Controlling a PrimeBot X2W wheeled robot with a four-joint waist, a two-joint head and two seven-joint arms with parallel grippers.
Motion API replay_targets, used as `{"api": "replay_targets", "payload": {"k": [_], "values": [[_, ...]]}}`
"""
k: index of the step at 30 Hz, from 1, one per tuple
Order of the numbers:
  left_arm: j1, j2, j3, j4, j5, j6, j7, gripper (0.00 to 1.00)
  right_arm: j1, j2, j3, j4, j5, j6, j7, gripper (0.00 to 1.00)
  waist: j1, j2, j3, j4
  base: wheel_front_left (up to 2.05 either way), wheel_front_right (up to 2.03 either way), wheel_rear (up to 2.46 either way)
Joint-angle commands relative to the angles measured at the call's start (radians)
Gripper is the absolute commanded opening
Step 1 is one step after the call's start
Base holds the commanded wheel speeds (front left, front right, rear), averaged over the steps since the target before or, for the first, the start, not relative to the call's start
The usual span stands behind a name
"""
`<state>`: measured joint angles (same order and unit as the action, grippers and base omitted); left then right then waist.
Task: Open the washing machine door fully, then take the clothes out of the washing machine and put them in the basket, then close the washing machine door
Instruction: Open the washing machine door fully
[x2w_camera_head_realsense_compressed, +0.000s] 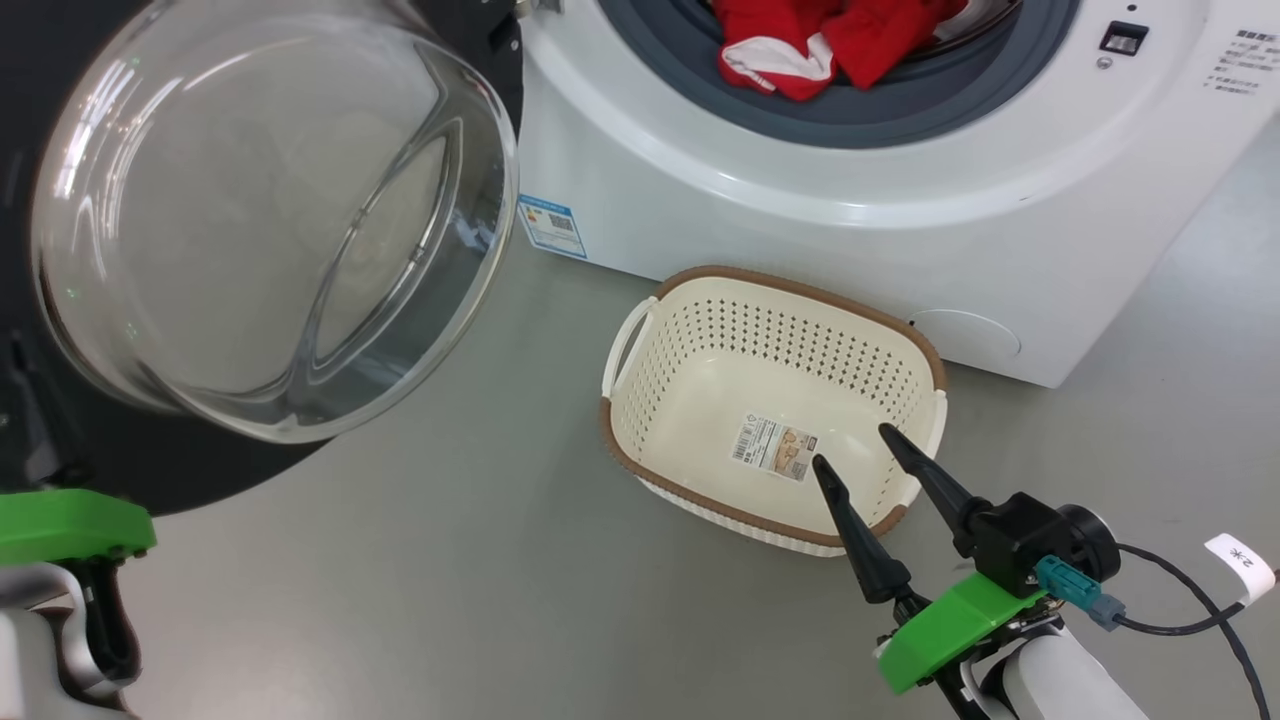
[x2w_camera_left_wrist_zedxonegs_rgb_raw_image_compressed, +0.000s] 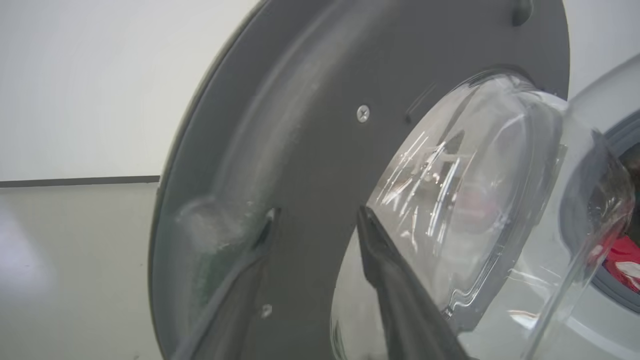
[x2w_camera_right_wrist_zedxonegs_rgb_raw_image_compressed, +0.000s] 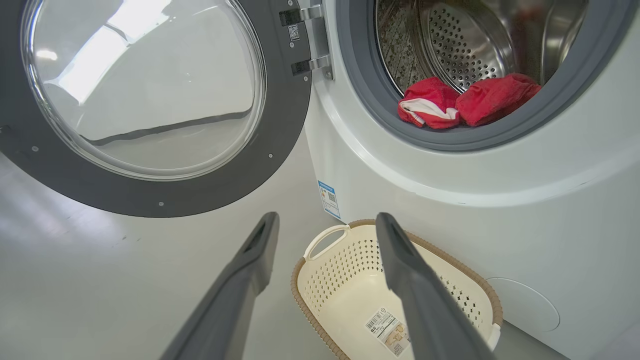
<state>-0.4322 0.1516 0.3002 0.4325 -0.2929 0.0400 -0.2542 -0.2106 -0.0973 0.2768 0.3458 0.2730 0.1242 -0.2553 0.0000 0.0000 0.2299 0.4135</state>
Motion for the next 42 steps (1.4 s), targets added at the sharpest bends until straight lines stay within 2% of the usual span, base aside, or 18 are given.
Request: {"api": "replay_targets", "payload": {"k": [1, 11, 19, 32, 42], "values": [[0.012, 0.039, 0.047, -0.052, 0.025, -0.009, -0.008, 1.00, -0.014, 0.010, 0.024, -0.022, 0.000, 0.007, -0.006, 1.00, 0.0000, 0.0000, -0.012, -0.013, 0.00, 0.00, 0.00], [0.090, -0.026, 0.051, -0.289, 0.061, -0.036, -0.008, 1.00, -0.010, 0.029, -0.025, -0.034, 0.005, 0.007, -0.006, 1.00, 0.0000, 0.0000, -0.062, -0.070, 0.00, 0.00, 0.00], [0.145, -0.061, -0.033, -0.421, 0.041, -0.085, 0.037, 1.00, 0.001, 0.041, -0.076, -0.055, 0.003, 0.007, -0.006, 1.00, 0.0000, 0.0000, -0.109, -0.136, 0.00, 0.00, 0.00], [0.243, -0.076, -0.124, -0.459, -0.021, -0.131, 0.119, 1.00, 0.024, 0.047, -0.175, -0.091, -0.002, 0.007, -0.006, 1.00, 0.0000, 0.0000, -0.171, -0.270, 0.00, 0.00, 0.00], [0.351, -0.048, -0.157, -0.420, -0.046, -0.155, 0.081, 1.00, 0.057, 0.047, -0.169, -0.104, 0.001, 0.007, -0.006, 1.00, 0.0000, 0.0000, -0.230, -0.375, 0.00, 0.00, 0.00]]}}
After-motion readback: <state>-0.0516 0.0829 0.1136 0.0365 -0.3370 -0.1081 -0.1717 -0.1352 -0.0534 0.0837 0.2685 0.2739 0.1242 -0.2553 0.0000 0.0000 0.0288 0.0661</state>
